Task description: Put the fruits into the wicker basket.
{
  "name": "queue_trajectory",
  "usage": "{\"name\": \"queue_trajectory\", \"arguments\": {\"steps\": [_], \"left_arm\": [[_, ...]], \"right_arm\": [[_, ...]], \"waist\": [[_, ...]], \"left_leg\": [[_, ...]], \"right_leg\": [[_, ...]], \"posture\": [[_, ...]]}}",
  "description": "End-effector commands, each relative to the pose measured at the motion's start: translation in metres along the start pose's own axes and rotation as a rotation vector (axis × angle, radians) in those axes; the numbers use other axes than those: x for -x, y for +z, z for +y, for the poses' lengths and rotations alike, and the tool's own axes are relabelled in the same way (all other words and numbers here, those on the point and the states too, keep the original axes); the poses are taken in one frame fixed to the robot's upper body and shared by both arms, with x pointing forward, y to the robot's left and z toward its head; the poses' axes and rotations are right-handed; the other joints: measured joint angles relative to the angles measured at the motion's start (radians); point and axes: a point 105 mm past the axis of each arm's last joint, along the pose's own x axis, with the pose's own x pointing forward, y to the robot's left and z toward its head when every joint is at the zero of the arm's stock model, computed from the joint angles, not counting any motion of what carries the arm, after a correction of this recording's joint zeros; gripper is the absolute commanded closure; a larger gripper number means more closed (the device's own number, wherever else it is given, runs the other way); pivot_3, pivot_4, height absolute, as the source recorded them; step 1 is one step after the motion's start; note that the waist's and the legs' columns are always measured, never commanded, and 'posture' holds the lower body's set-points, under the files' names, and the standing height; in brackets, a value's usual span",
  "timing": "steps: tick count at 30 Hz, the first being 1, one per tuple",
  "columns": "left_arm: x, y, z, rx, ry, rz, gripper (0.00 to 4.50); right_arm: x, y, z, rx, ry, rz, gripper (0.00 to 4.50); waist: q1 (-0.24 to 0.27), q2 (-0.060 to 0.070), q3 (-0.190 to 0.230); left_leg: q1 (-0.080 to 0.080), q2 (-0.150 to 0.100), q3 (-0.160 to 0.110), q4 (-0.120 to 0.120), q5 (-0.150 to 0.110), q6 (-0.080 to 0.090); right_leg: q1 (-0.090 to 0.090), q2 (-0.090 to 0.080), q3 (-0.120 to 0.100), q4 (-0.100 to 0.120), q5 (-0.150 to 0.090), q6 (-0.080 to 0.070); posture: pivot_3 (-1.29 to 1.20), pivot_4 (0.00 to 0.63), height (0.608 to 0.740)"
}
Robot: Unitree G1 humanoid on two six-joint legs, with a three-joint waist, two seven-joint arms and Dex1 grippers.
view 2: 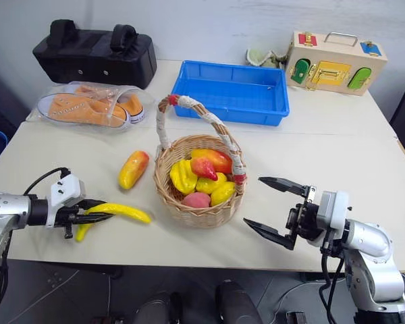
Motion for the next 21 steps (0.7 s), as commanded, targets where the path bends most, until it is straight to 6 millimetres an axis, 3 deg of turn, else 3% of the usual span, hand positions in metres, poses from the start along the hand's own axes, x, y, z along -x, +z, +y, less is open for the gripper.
{"name": "queue_trajectory", "arguments": {"steps": [1,4,6,11,14,19,21], "left_arm": [[0.025,0.037,0.006,-0.081,-0.002,-0.18,3.55],[0.031,0.063,0.002,-0.117,-0.076,-0.233,3.55],[0.023,0.08,-0.004,-0.154,-0.143,-0.251,3.55],[-0.033,0.138,0.003,-0.296,-0.14,-0.307,3.55],[-0.067,0.163,-0.001,-0.366,-0.178,-0.303,3.55],[-0.103,0.18,-0.017,-0.408,-0.242,-0.267,3.55],[-0.114,0.178,-0.02,-0.42,-0.249,-0.229,3.55]], "right_arm": [[0.014,0.017,-0.007,0.084,-0.061,0.002,0.0],[0.028,0.019,-0.007,0.092,-0.095,0.041,0.0],[0.033,0.019,-0.008,0.096,-0.113,0.055,0.0],[0.033,0.02,-0.004,0.098,-0.133,0.056,0.0],[0.034,0.021,-0.003,0.1,-0.16,0.056,0.0],[0.037,0.021,0.003,0.097,-0.185,0.065,0.0],[0.036,0.021,0.004,0.096,-0.193,0.063,0.0]], "waist": [[0.003,0.0,0.0],[0.009,0.0,0.0],[0.013,0.0,0.0],[0.04,0.001,0.0],[0.045,0.0,0.0],[0.038,0.001,0.0],[0.035,0.001,0.0]], "left_leg": [[0.0,0.0,0.0,0.0,0.0,0.0],[0.0,0.0,0.0,0.001,0.0,0.0],[0.001,0.0,0.0,0.001,0.0,0.0],[0.001,-0.002,-0.001,0.003,0.001,0.001],[0.0,-0.002,-0.001,0.004,0.001,0.001],[0.0,-0.001,0.002,0.001,0.001,0.0],[0.001,-0.001,0.002,0.002,0.001,-0.001]], "right_leg": [[0.0,0.0,0.0,0.0,0.0,0.0],[0.0,0.0,0.0,0.0,0.0,0.0],[0.001,0.0,0.0,-0.001,0.0,0.0],[0.003,0.0,0.0,-0.001,0.001,0.001],[0.003,0.001,0.001,-0.002,0.001,0.002],[0.001,0.002,0.003,-0.002,0.001,0.002],[0.001,0.002,0.003,0.0,0.001,0.002]], "posture": [[0.0,0.15,0.74],[0.0,0.15,0.74],[0.0,0.15,0.74],[0.0,0.15,0.74],[0.0,0.15,0.74],[0.0,0.15,0.74],[0.0,0.15,0.74]]}}
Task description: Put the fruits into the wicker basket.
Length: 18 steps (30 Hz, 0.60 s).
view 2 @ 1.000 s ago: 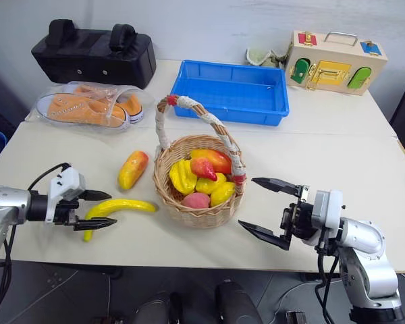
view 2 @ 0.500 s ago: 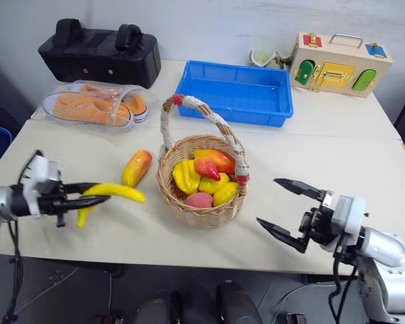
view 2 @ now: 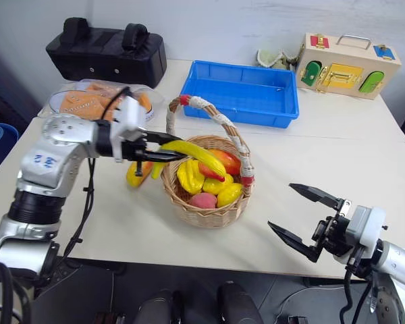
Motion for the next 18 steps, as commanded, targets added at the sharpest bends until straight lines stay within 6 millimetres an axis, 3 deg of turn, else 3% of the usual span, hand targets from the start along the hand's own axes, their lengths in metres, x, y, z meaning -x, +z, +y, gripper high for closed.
{"name": "queue_trajectory", "arguments": {"steps": [1,2,5,10,16,18], "left_arm": [[-0.01,0.001,0.001,-0.032,0.0,0.049,3.55],[-0.012,0.001,0.001,-0.021,-0.002,0.046,3.55],[-0.012,-0.002,-0.004,-0.015,-0.022,0.053,2.57],[0.015,0.006,0.007,-0.035,0.063,0.007,1.09],[0.055,0.011,-0.006,-0.067,0.044,-0.067,1.09],[0.091,0.001,-0.002,-0.043,0.162,-0.062,1.09]], "right_arm": [[-0.002,0.013,0.002,0.053,-0.009,-0.033,0.0],[-0.003,0.013,0.003,0.053,-0.011,-0.035,0.0],[-0.004,0.013,0.004,0.052,-0.017,-0.039,0.0],[-0.005,0.009,0.003,0.047,-0.019,-0.041,0.0],[-0.011,0.006,-0.002,0.048,0.004,-0.055,0.0],[-0.013,0.006,-0.005,0.053,0.023,-0.068,0.0]], "waist": [[-0.002,0.0,0.0],[-0.003,0.001,0.0],[-0.007,0.001,0.0],[-0.012,0.001,0.0],[-0.014,0.002,0.0],[-0.014,0.002,0.0]], "left_leg": [[0.0,0.0,0.0,0.0,0.0,0.0],[0.001,0.0,0.0,0.001,0.0,-0.001],[0.001,0.0,0.0,0.001,0.002,-0.001],[0.001,0.0,-0.001,0.002,0.002,-0.001],[0.001,0.0,-0.001,0.002,0.002,-0.001],[0.001,0.0,-0.001,0.002,0.002,-0.001]], "right_leg": [[0.0,0.0,0.0,0.001,0.0,0.0],[0.0,0.0,0.0,0.003,0.0,0.0],[0.0,0.0,0.0,0.003,0.0,0.0],[0.0,0.0,0.0,0.004,0.0,0.0],[0.0,0.0,-0.001,0.004,0.0,-0.001],[0.0,0.0,-0.001,0.004,0.0,-0.001]], "posture": [[0.0,0.15,0.74],[0.0,0.15,0.74],[0.0,0.15,0.74],[0.0,0.15,0.74],[0.0,0.15,0.74],[0.0,0.15,0.74]]}}
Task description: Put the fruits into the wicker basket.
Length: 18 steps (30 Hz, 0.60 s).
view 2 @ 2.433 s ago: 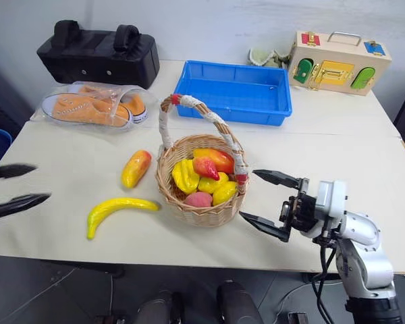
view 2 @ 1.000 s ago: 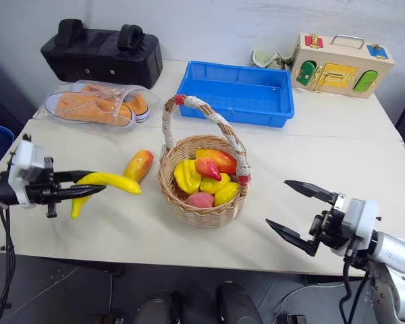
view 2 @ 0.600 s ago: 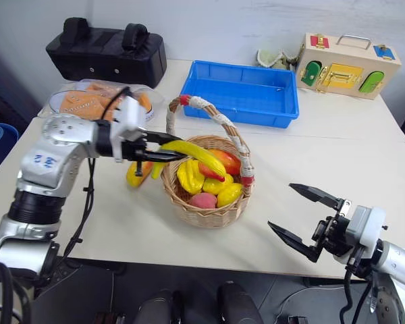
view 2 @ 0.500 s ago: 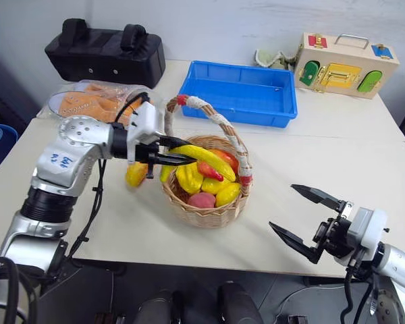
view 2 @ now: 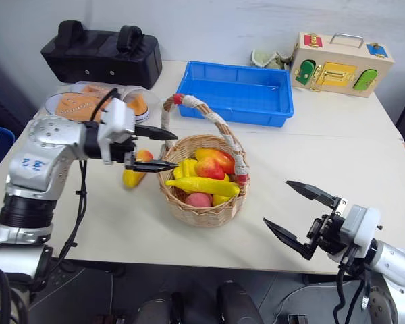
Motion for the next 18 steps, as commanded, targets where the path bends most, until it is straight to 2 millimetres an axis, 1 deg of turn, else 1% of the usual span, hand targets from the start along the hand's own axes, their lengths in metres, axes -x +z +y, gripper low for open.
{"name": "queue_trajectory", "arguments": {"steps": [1,2,3,4,5,6,7,9,11,12,13,15,17,18], "left_arm": [[0.058,0.003,0.008,-0.036,0.183,-0.038,1.09],[0.075,-0.001,0.01,-0.03,0.252,-0.047,1.09],[0.096,-0.012,0.012,-0.017,0.353,-0.033,1.09],[0.11,-0.019,0.013,-0.013,0.418,-0.02,1.09],[0.133,-0.033,0.012,0.021,0.52,0.017,0.92],[0.157,-0.046,0.007,0.055,0.612,0.054,0.74],[0.174,-0.057,0.0,0.087,0.672,0.078,0.57],[0.205,-0.076,-0.014,0.165,0.79,0.112,0.01],[0.236,-0.099,-0.031,0.254,0.916,0.169,0.01],[0.248,-0.108,-0.041,0.299,0.958,0.186,0.01],[0.255,-0.114,-0.05,0.337,0.98,0.199,0.01],[0.269,-0.125,-0.062,0.38,1.045,0.243,0.01],[0.274,-0.131,-0.07,0.401,1.077,0.269,0.01],[0.272,-0.132,-0.071,0.405,1.072,0.263,0.01]], "right_arm": [[-0.004,0.006,-0.004,0.038,0.031,-0.046,0.0],[-0.006,0.006,-0.006,0.043,0.036,-0.057,0.0],[-0.008,0.007,-0.009,0.032,0.023,-0.074,0.0],[-0.009,0.008,-0.011,0.024,0.013,-0.085,0.0],[-0.011,0.007,-0.015,0.0,-0.002,-0.088,0.0],[-0.014,0.007,-0.017,0.003,-0.006,-0.096,0.0],[-0.015,0.008,-0.017,0.001,0.001,-0.105,0.0],[-0.018,0.009,-0.016,-0.002,0.023,-0.119,0.0],[-0.021,0.011,-0.014,-0.003,0.042,-0.132,0.0],[-0.022,0.012,-0.012,-0.03,0.06,-0.14,0.0],[-0.023,0.012,-0.009,-0.048,0.082,-0.139,0.0],[-0.026,0.017,-0.004,-0.021,0.115,-0.156,0.0],[-0.03,0.02,-0.003,0.002,0.104,-0.177,0.0],[-0.031,0.02,-0.002,0.004,0.104,-0.179,0.0]], "waist": [[-0.008,0.001,0.0],[-0.011,0.001,0.0],[-0.016,0.001,0.0],[-0.019,0.001,0.001],[-0.02,0.001,0.001],[-0.02,0.001,0.001],[-0.023,0.001,0.001],[-0.026,0.001,0.001],[-0.025,0.0,0.0],[-0.024,0.0,0.0],[-0.024,-0.001,-0.001],[-0.02,-0.002,-0.001],[-0.014,-0.003,-0.002],[-0.01,-0.004,-0.003]], "left_leg": [[0.0,0.0,0.0,0.0,0.0,0.0],[0.001,0.0,0.001,-0.001,0.0,0.0],[0.001,0.0,0.001,-0.001,0.0,0.0],[0.001,0.001,0.0,-0.001,0.0,0.0],[0.001,0.001,0.0,-0.001,0.0,0.0],[0.001,0.001,0.0,-0.001,0.0,0.0],[0.001,0.001,0.0,-0.001,0.0,0.0],[0.001,0.001,0.0,-0.002,-0.001,0.001],[0.0,0.001,-0.001,-0.002,-0.001,0.002],[0.0,0.0,-0.001,-0.002,-0.002,0.002],[0.0,0.001,-0.001,-0.002,-0.002,0.002],[0.0,0.0,-0.001,-0.003,-0.002,0.003],[0.0,0.0,-0.002,-0.003,-0.003,0.004],[0.0,0.0,-0.002,-0.003,-0.004,0.004]], "right_leg": [[0.0,0.0,0.0,0.0,0.0,0.0],[0.0,0.0,0.001,0.0,0.0,0.0],[0.0,0.0,0.0,0.0,0.0,0.0],[0.0,0.0,0.0,0.0,0.0,0.0],[0.0,0.0,0.0,0.001,0.0,0.0],[0.0,0.0,0.0,0.0,0.0,0.0],[0.0,0.0,-0.001,0.001,0.0,0.0],[0.0,-0.001,-0.001,0.0,0.0,0.0],[-0.001,-0.002,-0.002,-0.001,0.0,0.0],[-0.001,-0.002,-0.002,-0.001,0.0,0.0],[-0.001,-0.002,-0.002,-0.001,0.0,0.0],[0.0,-0.003,-0.003,-0.002,0.0,0.0],[0.0,-0.004,-0.004,-0.002,0.0,0.0],[0.0,-0.004,-0.004,-0.002,0.0,0.0]], "posture": [[0.0,0.15,0.74],[0.0,0.15,0.74],[0.0,0.15,0.74],[0.0,0.15,0.74],[0.0,0.15,0.74],[0.0,0.15,0.74],[0.0,0.15,0.74],[0.0,0.15,0.74],[0.0,0.15,0.74],[0.0,0.15,0.74],[0.0,0.15,0.74],[0.0,0.15,0.74],[0.0,0.15,0.74],[0.0,0.15,0.74]]}}
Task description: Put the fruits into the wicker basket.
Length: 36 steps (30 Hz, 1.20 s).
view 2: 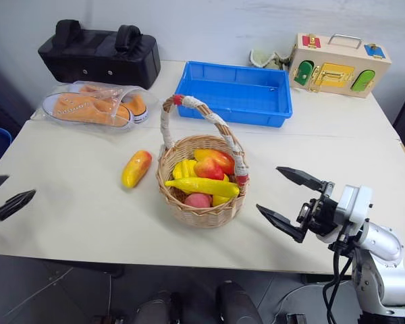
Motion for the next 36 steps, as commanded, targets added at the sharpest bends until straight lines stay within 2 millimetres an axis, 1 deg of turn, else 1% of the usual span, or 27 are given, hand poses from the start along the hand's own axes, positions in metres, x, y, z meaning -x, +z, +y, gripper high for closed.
{"name": "queue_trajectory", "arguments": {"steps": [1,3,4,5,6,8,9,10,12,13,14,16,18,20,23,26,28,30,32,34,35,36], "left_arm": [[0.004,0.012,0.003,-0.039,0.031,-0.029,0.01],[-0.002,0.015,-0.004,-0.031,0.002,-0.032,0.01],[-0.011,0.023,-0.014,-0.012,-0.053,-0.04,0.01],[-0.022,0.028,-0.025,0.005,-0.103,-0.024,0.01],[-0.034,0.038,-0.039,0.016,-0.169,-0.027,0.01],[-0.056,0.063,-0.066,0.038,-0.271,-0.046,0.01],[-0.067,0.074,-0.079,0.017,-0.318,-0.038,0.01],[-0.083,0.085,-0.091,0.044,-0.361,-0.025,0.01],[-0.106,0.099,-0.107,0.086,-0.406,0.005,0.01],[-0.113,0.103,-0.11,0.106,-0.409,0.019,0.01],[-0.124,0.103,-0.116,0.107,-0.411,0.068,0.01],[-0.138,0.1,-0.125,0.1,-0.411,0.16,0.01],[-0.151,0.095,-0.128,0.088,-0.383,0.243,0.01],[-0.163,0.089,-0.136,0.073,-0.405,0.294,0.01],[-0.173,0.081,-0.14,0.07,-0.422,0.349,0.01],[-0.183,0.073,-0.146,0.055,-0.431,0.397,0.01],[-0.188,0.068,-0.157,0.053,-0.471,0.43,0.01],[-0.19,0.063,-0.164,0.045,-0.5,0.45,0.39],[-0.193,0.059,-0.163,0.03,-0.497,0.457,0.85],[-0.194,0.055,-0.159,0.029,-0.489,0.457,1.44],[-0.194,0.054,-0.157,0.022,-0.481,0.453,1.82],[-0.194,0.055,-0.152,0.002,-0.465,0.436,2.11]], "right_arm": [[-0.008,0.013,0.005,0.06,0.022,-0.051,0.0],[-0.009,0.013,0.005,0.067,0.018,-0.051,0.0],[-0.008,0.013,0.004,0.075,0.015,-0.049,0.0],[-0.008,0.013,0.003,0.083,0.011,-0.046,0.0],[-0.008,0.013,0.002,0.085,0.006,-0.042,0.0],[-0.006,0.013,0.0,0.092,0.003,-0.031,0.0],[-0.005,0.013,-0.001,0.095,0.005,-0.027,0.0],[-0.005,0.014,0.0,0.097,0.017,-0.025,0.0],[-0.005,0.017,0.004,0.088,0.047,-0.029,0.0],[-0.005,0.017,0.005,0.083,0.057,-0.029,0.0],[-0.006,0.02,0.006,0.076,0.058,-0.034,0.0],[-0.006,0.025,0.009,0.067,0.066,-0.032,0.0],[-0.006,0.028,0.011,0.063,0.075,-0.018,0.0],[-0.006,0.041,0.017,0.053,0.106,-0.004,0.0],[-0.008,0.055,0.02,0.05,0.117,0.003,0.0],[-0.008,0.061,0.02,0.058,0.12,0.024,0.0],[-0.008,0.062,0.019,0.06,0.115,0.032,0.0],[-0.007,0.061,0.018,0.06,0.109,0.039,0.0],[-0.006,0.06,0.017,0.059,0.106,0.045,0.0],[-0.004,0.059,0.016,0.058,0.105,0.053,0.0],[-0.003,0.058,0.015,0.057,0.104,0.057,0.0],[-0.002,0.057,0.014,0.055,0.102,0.062,0.0]], "waist": [[0.008,-0.001,-0.001],[0.012,-0.002,-0.001],[0.013,-0.002,-0.001],[0.014,-0.002,-0.001],[0.017,-0.002,-0.001],[0.023,-0.002,-0.001],[0.025,-0.003,-0.002],[0.025,-0.003,-0.002],[0.03,-0.003,-0.002],[0.03,-0.002,-0.002],[0.024,-0.002,-0.001],[0.016,-0.002,-0.001],[0.009,0.0,0.0],[0.008,0.001,0.0],[0.011,0.001,0.001],[0.014,0.001,0.001],[0.016,0.001,0.0],[0.018,0.001,0.0],[0.017,0.001,0.0],[0.015,0.001,0.0],[0.015,0.001,0.0],[0.015,0.001,0.0]], "left_leg": [[0.0,0.0,0.0,0.0,-0.001,0.002],[0.0,0.0,0.0,0.0,-0.002,0.002],[0.0,0.0,0.0,0.0,-0.002,0.003],[0.0,0.0,0.0,0.0,-0.002,0.003],[0.0,0.0,0.0,0.0,-0.002,0.002],[0.0,-0.001,-0.001,0.0,-0.002,0.002],[0.0,-0.001,-0.001,0.0,-0.002,0.002],[0.0,-0.001,0.0,0.0,-0.002,0.002],[-0.001,-0.001,0.0,0.0,0.0,-0.001],[-0.001,-0.001,0.0,0.0,0.0,-0.001],[0.0,-0.002,0.0,0.0,0.0,-0.001],[0.0,-0.001,0.001,0.0,0.001,-0.003],[0.0,-0.001,0.002,-0.001,0.001,-0.004],[0.001,0.0,0.002,-0.001,0.002,-0.005],[0.0,0.0,0.001,0.0,0.003,-0.006],[0.0,0.0,0.001,0.001,0.003,-0.006],[0.0,0.0,0.001,0.002,0.003,-0.005],[-0.001,0.0,0.001,0.002,0.003,-0.005],[-0.001,0.0,0.001,0.002,0.002,-0.005],[-0.001,0.0,0.001,0.002,0.003,-0.005],[-0.001,0.0,0.001,0.002,0.003,-0.005],[-0.001,0.0,0.001,0.002,0.003,-0.005]], "right_leg": [[0.0,0.0,0.0,0.0,0.0,0.0],[0.0,0.0,0.0,-0.001,0.0,0.0],[0.0,0.0,0.0,-0.001,0.0,0.0],[0.0,0.0,0.0,-0.001,0.0,0.0],[0.001,0.0,0.0,-0.001,0.0,0.0],[0.001,-0.001,-0.001,-0.001,0.0,0.0],[0.001,-0.001,-0.001,-0.001,0.0,0.0],[0.001,0.0,-0.001,-0.001,0.0,0.0],[0.001,0.0,-0.001,-0.001,0.0,0.0],[0.001,0.0,-0.001,-0.002,0.0,0.0],[0.001,0.0,0.0,-0.001,0.0,0.0],[0.0,0.002,0.001,-0.001,0.0,0.0],[-0.001,0.002,0.002,0.001,0.0,0.0],[-0.002,0.003,0.002,0.002,0.0,0.0],[-0.003,0.003,0.002,0.004,0.0,0.0],[-0.002,0.003,0.002,0.003,0.0,0.0],[-0.002,0.003,0.002,0.002,0.0,0.0],[-0.002,0.003,0.002,0.001,0.0,0.0],[-0.002,0.003,0.002,0.001,0.0,0.0],[-0.002,0.003,0.002,0.001,0.0,0.0],[-0.002,0.003,0.003,0.002,0.0,0.0],[-0.002,0.003,0.003,0.002,0.0,0.0]], "posture": [[0.0,0.15,0.74],[0.0,0.15,0.74],[0.0,0.15,0.74],[0.0,0.15,0.74],[0.0,0.15,0.74],[0.0,0.15,0.74],[0.0,0.15,0.74],[0.0,0.15,0.74],[0.0,0.15,0.74],[0.0,0.15,0.74],[0.0,0.15,0.74],[0.0,0.15,0.74],[0.0,0.15,0.74],[0.0,0.15,0.74],[0.0,0.15,0.74],[0.0,0.15,0.74],[0.0,0.15,0.74],[0.0,0.15,0.74],[0.0,0.15,0.74],[0.0,0.15,0.74],[0.0,0.15,0.74],[0.0,0.15,0.74]]}}
